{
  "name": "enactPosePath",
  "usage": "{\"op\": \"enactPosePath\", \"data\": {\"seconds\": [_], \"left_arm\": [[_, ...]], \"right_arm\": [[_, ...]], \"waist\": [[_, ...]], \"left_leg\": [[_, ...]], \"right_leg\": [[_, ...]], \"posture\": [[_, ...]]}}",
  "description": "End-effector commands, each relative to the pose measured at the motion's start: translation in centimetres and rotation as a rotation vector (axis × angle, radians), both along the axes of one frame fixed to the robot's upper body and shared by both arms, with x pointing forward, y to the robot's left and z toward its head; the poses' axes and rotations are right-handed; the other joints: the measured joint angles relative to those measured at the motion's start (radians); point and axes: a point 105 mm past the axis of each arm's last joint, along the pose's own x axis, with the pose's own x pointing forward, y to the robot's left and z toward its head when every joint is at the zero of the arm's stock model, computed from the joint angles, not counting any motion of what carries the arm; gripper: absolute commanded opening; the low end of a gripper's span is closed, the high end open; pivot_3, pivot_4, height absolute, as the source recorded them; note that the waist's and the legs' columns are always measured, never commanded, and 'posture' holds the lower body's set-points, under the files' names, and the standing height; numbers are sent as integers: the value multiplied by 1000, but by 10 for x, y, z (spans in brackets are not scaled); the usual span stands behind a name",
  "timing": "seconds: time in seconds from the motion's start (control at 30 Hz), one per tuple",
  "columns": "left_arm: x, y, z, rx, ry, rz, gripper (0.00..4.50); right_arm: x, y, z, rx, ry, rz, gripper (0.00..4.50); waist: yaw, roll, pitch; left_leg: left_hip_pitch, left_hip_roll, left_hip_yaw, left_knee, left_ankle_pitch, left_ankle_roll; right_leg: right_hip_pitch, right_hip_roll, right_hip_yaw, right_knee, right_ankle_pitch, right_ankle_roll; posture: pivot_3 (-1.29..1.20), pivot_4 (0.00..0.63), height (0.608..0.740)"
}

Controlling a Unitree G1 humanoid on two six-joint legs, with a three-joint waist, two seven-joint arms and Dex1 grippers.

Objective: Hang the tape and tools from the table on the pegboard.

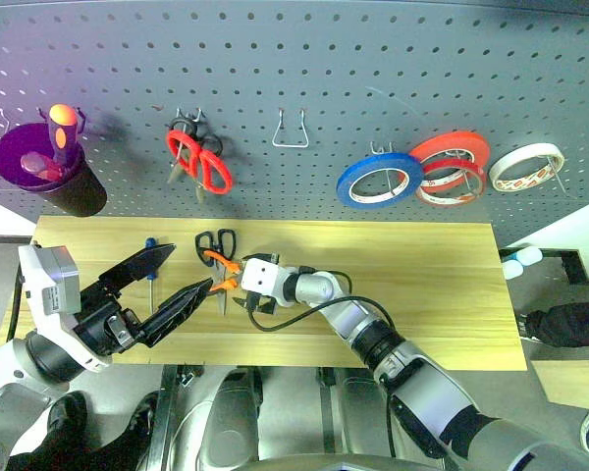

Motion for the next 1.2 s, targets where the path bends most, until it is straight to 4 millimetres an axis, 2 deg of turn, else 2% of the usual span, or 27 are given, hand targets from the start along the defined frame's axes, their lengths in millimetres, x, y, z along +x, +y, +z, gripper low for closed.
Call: {"op": "enactPosePath", "data": {"seconds": [0.03,0.3,0.47,0.8,0.9,1.2], "left_arm": [[-4,-3,8,0,-34,-4,4500],[-4,-3,7,0,-33,-5,4500],[-4,-3,7,3,-35,-6,4500],[-4,-4,8,3,-37,-2,4500],[-4,-5,8,3,-37,1,4500],[-4,-5,9,2,-37,6,4500]], "right_arm": [[2,0,-4,-30,25,-23,4481],[11,-7,-12,-75,61,-85,4481],[12,3,-1,-5,97,-88,4481],[12,15,2,-18,106,-56,4481],[14,12,-2,-43,95,-71,3903],[16,11,-2,-53,84,-70,892]], "waist": [[1,0,0],[-2,0,2],[-1,0,3],[0,1,4],[-1,1,4],[0,1,4]], "left_leg": [[0,0,0,0,0,0],[0,0,0,0,0,0],[0,0,0,0,0,0],[0,0,0,0,0,0],[0,0,0,0,0,0],[0,0,-1,0,0,0]], "right_leg": [[0,0,0,0,0,0],[0,0,0,0,0,0],[0,0,0,0,0,0],[0,0,0,0,0,0],[0,0,0,0,0,0],[0,0,0,0,0,0]], "posture": [[185,384,733],[184,386,733],[186,385,733],[201,383,733],[203,383,733],[202,381,733]]}}
